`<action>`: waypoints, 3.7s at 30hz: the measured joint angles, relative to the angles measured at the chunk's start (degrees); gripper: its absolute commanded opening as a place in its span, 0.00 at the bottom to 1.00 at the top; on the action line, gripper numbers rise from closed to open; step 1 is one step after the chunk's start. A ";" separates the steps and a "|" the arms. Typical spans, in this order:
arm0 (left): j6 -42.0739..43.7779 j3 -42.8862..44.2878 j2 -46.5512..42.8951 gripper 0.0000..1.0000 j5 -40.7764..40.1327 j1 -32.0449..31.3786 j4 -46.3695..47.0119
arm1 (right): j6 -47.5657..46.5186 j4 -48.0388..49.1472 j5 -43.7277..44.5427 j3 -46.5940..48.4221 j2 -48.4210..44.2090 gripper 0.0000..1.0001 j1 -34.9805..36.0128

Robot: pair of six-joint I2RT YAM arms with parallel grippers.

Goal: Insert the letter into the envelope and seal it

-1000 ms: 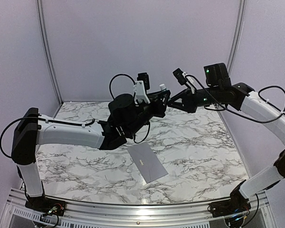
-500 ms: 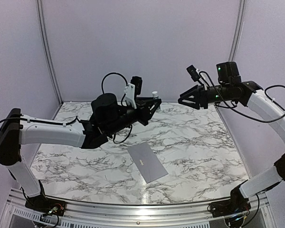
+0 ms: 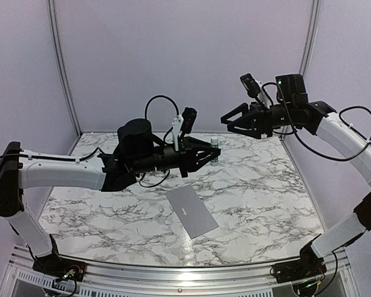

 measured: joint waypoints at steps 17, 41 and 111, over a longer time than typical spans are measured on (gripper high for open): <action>-1.51 4.92 1.31 0.02 4.26 0.00 -3.50 | 2.73 2.60 -2.71 -2.43 0.74 0.38 5.55; -2.51 5.88 2.64 0.13 4.15 -0.07 -4.96 | 4.72 7.43 -2.45 -5.64 0.85 0.02 6.14; -0.90 -11.17 -2.56 0.10 -1.11 0.59 -3.32 | -16.98 -10.49 20.79 -5.95 -0.87 0.42 -14.27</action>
